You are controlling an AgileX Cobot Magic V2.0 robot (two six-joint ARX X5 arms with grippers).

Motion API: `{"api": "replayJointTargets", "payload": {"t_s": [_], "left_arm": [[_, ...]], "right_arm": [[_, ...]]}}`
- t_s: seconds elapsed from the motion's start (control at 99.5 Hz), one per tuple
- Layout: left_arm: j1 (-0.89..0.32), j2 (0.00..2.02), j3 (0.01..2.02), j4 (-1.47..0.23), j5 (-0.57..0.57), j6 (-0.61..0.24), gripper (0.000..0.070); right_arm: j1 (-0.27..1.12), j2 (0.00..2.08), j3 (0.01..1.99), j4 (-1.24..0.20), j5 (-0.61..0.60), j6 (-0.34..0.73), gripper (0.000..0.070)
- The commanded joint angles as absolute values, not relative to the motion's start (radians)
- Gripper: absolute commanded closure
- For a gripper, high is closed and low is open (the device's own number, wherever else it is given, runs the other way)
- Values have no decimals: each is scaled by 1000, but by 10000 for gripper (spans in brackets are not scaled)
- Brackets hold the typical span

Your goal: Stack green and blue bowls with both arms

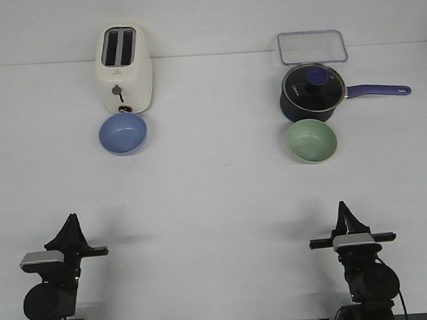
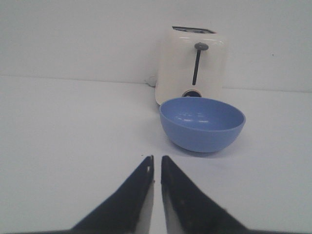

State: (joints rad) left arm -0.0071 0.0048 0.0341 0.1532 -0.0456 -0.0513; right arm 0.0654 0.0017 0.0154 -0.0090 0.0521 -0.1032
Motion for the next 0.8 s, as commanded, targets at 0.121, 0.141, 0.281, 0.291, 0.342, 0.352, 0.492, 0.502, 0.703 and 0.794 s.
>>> {"api": "replayJointTargets", "payload": {"t_s": [0.121, 0.141, 0.281, 0.291, 0.342, 0.352, 0.492, 0.502, 0.703, 0.794], "left_arm": [[-7, 3, 14, 165, -38, -57, 686], [-7, 3, 14, 165, -38, -57, 686], [-7, 3, 14, 165, -38, -57, 686], [-7, 3, 14, 165, -38, -57, 686], [-7, 3, 14, 165, -38, -57, 685], [-7, 3, 14, 165, -38, -57, 686], [-7, 3, 14, 165, -38, -57, 686], [-7, 3, 14, 165, -38, -57, 686], [-7, 3, 14, 165, -38, -57, 685], [-7, 3, 14, 165, -38, -57, 686]], "right_arm": [[66, 2, 50, -21, 54, 278, 700], [66, 3, 63, -35, 54, 289, 700], [66, 76, 181, -117, 54, 372, 700], [66, 86, 192, -124, 54, 374, 700], [66, 148, 251, -166, 55, 373, 700], [66, 162, 264, -176, 55, 373, 700], [60, 397, 453, -314, 53, 358, 700], [59, 414, 466, -320, 51, 356, 700], [48, 752, 713, -406, 45, 279, 314], [34, 891, 805, -417, 43, 250, 184]]}}
